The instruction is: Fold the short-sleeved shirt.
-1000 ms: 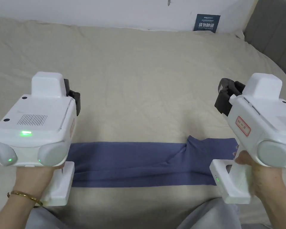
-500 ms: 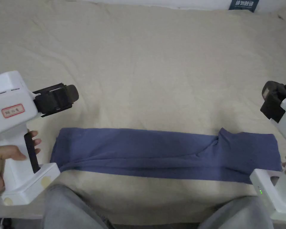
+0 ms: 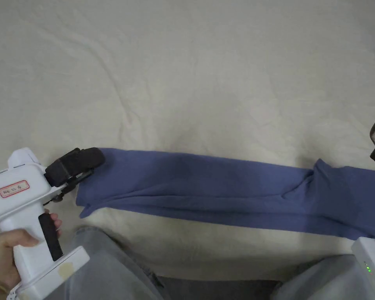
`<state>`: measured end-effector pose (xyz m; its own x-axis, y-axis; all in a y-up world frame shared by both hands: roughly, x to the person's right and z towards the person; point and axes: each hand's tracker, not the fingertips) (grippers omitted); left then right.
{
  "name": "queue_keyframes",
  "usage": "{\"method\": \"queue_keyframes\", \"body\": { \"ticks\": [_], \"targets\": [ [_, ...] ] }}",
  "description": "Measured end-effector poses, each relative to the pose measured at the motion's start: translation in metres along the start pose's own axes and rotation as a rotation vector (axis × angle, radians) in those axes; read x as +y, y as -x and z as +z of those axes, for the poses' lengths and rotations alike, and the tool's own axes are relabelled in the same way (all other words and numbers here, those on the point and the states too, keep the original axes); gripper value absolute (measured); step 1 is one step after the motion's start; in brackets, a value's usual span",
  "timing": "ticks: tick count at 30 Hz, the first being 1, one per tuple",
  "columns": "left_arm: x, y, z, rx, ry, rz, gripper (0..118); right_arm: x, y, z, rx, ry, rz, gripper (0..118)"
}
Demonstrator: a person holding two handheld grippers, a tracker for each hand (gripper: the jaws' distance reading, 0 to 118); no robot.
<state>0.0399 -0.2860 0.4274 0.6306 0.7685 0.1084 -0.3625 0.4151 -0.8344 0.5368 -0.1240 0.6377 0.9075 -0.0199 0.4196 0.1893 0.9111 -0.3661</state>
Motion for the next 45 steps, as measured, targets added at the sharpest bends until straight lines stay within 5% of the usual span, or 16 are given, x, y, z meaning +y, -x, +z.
{"method": "queue_keyframes", "body": {
  "ticks": [6, 9, 10, 16, 19, 27, 37, 42, 43, 45],
  "targets": [
    [-0.008, -0.005, -0.011, 0.038, -0.003, -0.01, 88, -0.002, 0.003, 0.002, 0.002, 0.012, 0.001, 1],
    [-0.011, -0.006, -0.014, 0.074, -0.004, -0.01, 17, -0.003, 0.003, 0.001, 0.017, 0.015, -0.006, 1],
    [-0.013, -0.006, -0.018, 0.14, 0.023, -0.029, 12, -0.003, 0.002, 0.001, 0.02, 0.017, -0.006, 1],
    [-0.013, -0.032, -0.023, 0.247, 0.062, -0.078, 8, -0.007, -0.002, 0.001, 0.038, 0.018, -0.017, 1],
    [-0.006, -0.065, -0.012, 0.319, 0.054, -0.211, 8, -0.006, -0.003, 0.007, 0.046, 0.011, -0.029, 1],
    [-0.024, -0.183, 0.002, 0.19, 0.066, -0.468, 8, -0.002, -0.022, 0.026, 0.052, -0.039, -0.084, 1],
    [-0.118, -0.283, -0.119, -0.01, 0.352, -0.625, 8, -0.016, -0.068, 0.058, -0.024, -0.072, -0.163, 1],
    [-0.172, -0.293, -0.194, 0.095, 0.433, -0.724, 8, -0.029, -0.097, 0.069, -0.084, -0.057, -0.206, 1],
    [-0.181, -0.293, -0.206, 0.125, 0.451, -0.735, 13, -0.03, -0.102, 0.072, -0.09, -0.053, -0.211, 1],
    [-0.195, -0.292, -0.22, 0.147, 0.515, -0.757, 42, -0.033, -0.11, 0.076, -0.11, -0.049, -0.215, 1]
  ]
}}
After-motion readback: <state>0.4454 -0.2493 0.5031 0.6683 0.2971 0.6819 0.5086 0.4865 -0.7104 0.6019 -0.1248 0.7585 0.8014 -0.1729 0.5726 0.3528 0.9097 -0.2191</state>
